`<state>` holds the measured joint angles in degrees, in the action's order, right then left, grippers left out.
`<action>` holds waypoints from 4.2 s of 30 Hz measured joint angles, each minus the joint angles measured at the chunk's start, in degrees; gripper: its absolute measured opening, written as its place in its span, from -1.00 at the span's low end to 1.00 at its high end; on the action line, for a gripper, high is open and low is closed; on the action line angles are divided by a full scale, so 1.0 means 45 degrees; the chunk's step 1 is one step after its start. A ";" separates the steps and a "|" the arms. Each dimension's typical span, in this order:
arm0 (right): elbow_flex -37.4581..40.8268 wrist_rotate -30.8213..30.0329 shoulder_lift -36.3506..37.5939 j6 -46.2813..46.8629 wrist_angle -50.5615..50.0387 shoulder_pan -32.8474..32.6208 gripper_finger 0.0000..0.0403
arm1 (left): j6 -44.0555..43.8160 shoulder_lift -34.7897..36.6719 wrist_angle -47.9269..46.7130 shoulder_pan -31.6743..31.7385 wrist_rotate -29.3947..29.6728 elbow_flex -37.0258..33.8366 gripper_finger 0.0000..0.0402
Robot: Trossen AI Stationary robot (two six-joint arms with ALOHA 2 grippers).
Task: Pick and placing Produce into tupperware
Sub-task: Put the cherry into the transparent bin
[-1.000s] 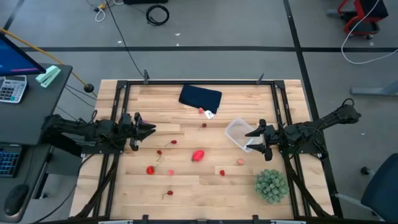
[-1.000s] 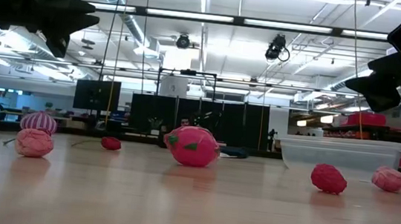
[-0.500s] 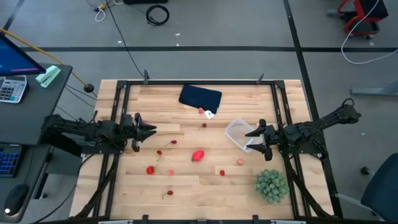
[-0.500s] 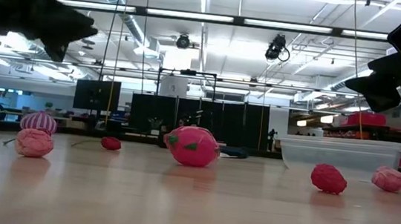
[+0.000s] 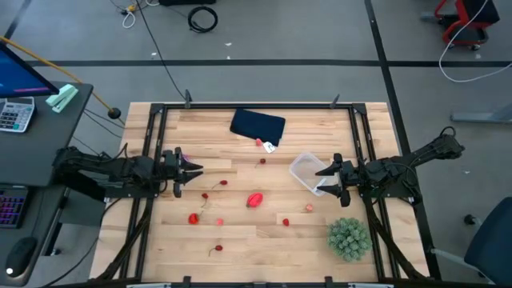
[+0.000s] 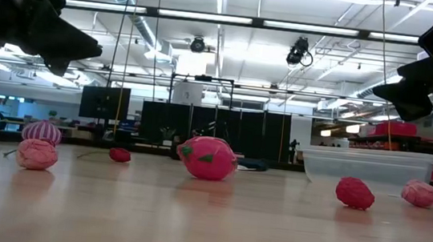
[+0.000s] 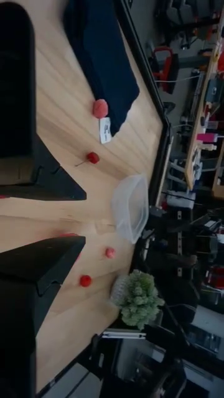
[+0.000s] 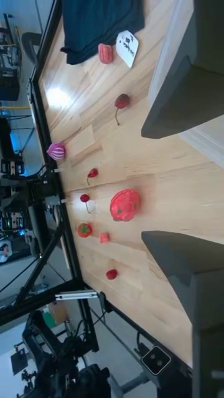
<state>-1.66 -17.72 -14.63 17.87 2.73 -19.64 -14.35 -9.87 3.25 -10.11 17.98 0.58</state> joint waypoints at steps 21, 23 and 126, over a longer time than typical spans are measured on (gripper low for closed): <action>0.0001 -0.0026 0.0000 0.0000 -0.0029 -0.0004 0.32 | 0.1815 -0.0027 0.1046 0.0022 0.1977 0.1986 -0.47; 0.0001 -0.0387 0.0000 -0.0059 -0.0007 0.0000 0.32 | 0.2711 -0.0195 -0.0282 0.0019 0.2241 0.3575 -0.47; 0.0001 -0.3990 0.0010 -1.0035 0.2349 0.0000 0.32 | 0.3609 -2.6402 0.1655 0.2743 -0.2441 2.0611 -0.96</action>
<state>-1.65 -35.67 -14.59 -27.29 13.30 -19.64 1.89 -128.68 10.69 2.23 6.99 93.33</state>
